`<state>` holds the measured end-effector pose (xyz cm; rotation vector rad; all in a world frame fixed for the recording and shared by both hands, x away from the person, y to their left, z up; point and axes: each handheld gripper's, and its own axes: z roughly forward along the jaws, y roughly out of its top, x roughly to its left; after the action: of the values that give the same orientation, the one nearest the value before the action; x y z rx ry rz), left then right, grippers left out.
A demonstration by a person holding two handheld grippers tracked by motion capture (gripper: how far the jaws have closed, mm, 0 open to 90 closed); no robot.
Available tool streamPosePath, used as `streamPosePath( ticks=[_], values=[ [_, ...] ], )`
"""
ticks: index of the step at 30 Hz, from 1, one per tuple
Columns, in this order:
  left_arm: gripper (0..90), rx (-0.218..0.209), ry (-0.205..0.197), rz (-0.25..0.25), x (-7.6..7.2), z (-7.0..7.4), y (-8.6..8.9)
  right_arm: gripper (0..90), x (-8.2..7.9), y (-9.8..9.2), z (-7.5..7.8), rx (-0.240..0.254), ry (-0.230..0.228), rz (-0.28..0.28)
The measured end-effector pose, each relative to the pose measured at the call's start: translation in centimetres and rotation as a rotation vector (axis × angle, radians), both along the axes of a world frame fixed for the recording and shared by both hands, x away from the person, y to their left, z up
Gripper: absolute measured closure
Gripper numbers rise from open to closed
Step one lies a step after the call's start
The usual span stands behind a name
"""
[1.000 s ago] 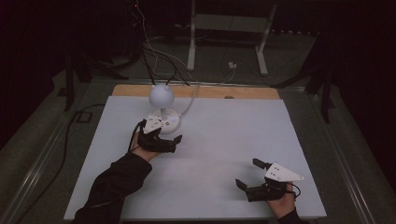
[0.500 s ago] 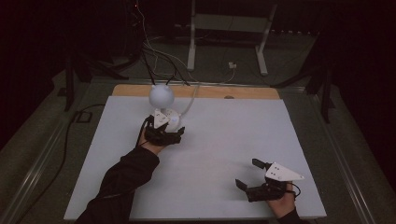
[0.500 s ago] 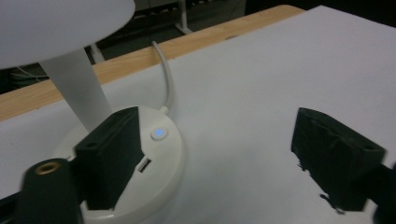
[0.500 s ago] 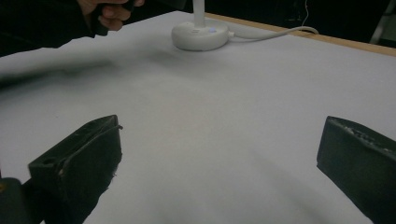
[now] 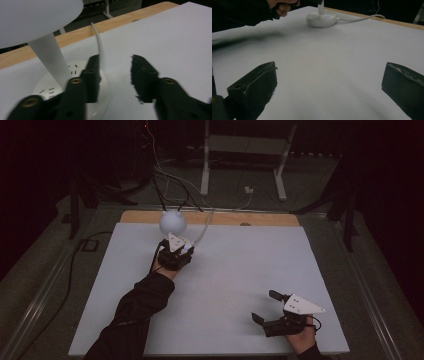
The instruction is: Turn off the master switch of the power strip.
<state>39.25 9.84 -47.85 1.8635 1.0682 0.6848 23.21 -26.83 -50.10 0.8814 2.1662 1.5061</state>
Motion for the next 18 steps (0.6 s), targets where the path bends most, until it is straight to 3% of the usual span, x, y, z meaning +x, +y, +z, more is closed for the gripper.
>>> streamPosePath(
  ticks=[6,10,12,18],
  values=[
    [77.7,0.053,0.023,0.007,0.8,-0.4,-0.5,0.0,0.0,0.0,0.0,0.002,0.003,0.001],
    [85.1,0.108,0.006,0.007,1.3,-1.0,-0.6,0.0,0.0,0.0,0.0,0.004,0.003,0.002],
    [89.1,0.156,-0.007,-0.004,1.5,-1.2,-0.8,0.0,0.1,0.0,0.0,0.003,0.005,0.003],
    [90.0,0.220,-0.037,-0.018,1.8,-1.6,-1.4,0.0,0.0,0.1,0.0,0.001,0.007,0.003]
  ],
)
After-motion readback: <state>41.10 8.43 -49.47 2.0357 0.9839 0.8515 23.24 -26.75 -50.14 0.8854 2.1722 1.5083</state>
